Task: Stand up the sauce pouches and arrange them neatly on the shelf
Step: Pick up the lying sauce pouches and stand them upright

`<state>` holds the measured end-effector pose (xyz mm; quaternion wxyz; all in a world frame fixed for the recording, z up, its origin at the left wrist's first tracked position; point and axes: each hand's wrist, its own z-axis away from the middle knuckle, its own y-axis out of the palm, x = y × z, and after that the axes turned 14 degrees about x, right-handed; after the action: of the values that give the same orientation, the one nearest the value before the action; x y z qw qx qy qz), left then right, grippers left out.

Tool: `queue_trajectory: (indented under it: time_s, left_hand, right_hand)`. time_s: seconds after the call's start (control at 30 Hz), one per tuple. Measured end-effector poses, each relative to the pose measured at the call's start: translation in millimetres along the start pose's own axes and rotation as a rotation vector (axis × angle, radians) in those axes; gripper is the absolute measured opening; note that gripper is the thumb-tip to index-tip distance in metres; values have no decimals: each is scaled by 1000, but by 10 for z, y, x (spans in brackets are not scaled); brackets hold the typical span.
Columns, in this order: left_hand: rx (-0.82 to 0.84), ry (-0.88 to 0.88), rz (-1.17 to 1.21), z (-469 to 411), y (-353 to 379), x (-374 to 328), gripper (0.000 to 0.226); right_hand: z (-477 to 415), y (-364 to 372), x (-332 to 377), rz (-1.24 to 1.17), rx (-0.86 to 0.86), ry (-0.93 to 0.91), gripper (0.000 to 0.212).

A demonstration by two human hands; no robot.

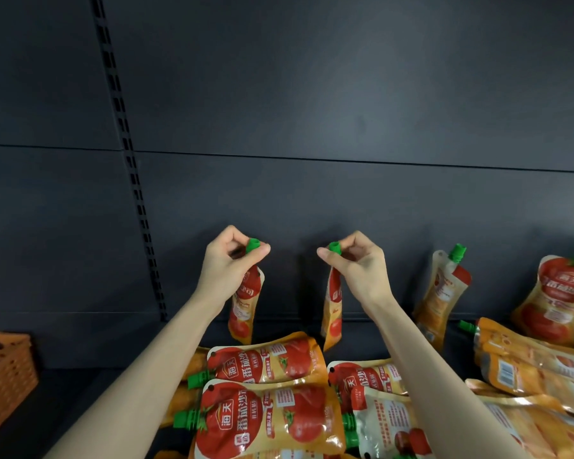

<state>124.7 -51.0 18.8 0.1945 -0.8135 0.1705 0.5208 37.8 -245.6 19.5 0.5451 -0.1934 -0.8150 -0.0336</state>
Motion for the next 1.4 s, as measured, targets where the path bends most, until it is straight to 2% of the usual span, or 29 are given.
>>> queue_trajectory:
  time_s: [0.17, 0.3, 0.43, 0.53, 0.63, 0.77, 0.87, 1.07, 1.27, 1.4]
  left_hand:
    - [-137, 41, 2, -18, 91, -3, 25]
    - [-218, 78, -166, 17, 179, 92, 27]
    - [-138, 41, -253, 63, 118, 194, 28]
    - [-84, -100, -192, 92, 68, 268, 44]
    - [7, -236, -114, 126, 17, 357, 58]
    - [110, -300, -63, 206, -36, 467, 51]
    - [138, -305, -63, 187, -80, 462, 44]
    - [151, -316, -63, 209, -52, 490, 45]
    - [69, -318, -40, 290, 20, 502, 37]
    - [59, -350, -84, 317, 33, 491, 48]
  right_hand:
    - [-128, 77, 76, -62, -83, -53, 30]
    - [-141, 159, -41, -48, -115, -23, 31]
    - [-107, 114, -145, -2, -110, 33, 25]
    - [-42, 72, -254, 80, -32, 120, 26]
    - [77, 72, -405, -8, 52, 214, 34]
    - [203, 114, -532, -42, 201, 263, 40]
    - [227, 129, -553, -60, 214, 270, 38]
    - [224, 83, -552, -11, 233, 279, 36]
    - [231, 50, -539, 119, 218, 283, 45]
    - [273, 76, -519, 218, 154, 305, 54]
